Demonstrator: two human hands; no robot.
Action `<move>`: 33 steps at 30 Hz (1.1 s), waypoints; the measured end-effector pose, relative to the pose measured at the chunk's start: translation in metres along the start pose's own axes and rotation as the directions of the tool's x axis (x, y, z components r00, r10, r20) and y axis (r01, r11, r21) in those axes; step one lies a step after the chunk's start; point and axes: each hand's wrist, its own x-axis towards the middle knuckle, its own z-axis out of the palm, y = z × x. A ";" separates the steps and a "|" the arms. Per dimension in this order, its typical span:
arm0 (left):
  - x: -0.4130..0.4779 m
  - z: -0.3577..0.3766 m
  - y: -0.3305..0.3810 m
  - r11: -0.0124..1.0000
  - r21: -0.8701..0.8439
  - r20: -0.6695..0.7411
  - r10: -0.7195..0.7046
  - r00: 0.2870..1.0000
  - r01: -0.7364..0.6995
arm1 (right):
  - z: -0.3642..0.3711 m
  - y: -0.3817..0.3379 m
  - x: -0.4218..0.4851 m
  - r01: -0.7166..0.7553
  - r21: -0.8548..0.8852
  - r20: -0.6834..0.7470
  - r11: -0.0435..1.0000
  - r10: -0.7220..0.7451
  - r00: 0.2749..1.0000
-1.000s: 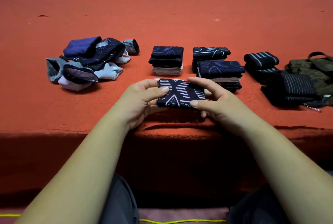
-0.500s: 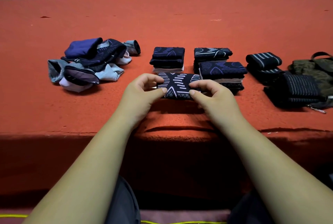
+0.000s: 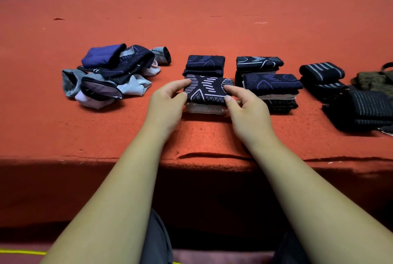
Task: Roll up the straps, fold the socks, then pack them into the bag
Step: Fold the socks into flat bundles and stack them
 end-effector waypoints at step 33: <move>0.005 0.002 -0.024 0.958 0.280 -0.014 -0.064 0.998 0.066 | 0.016 0.008 0.008 -0.100 -0.220 0.106 0.970 0.126 0.986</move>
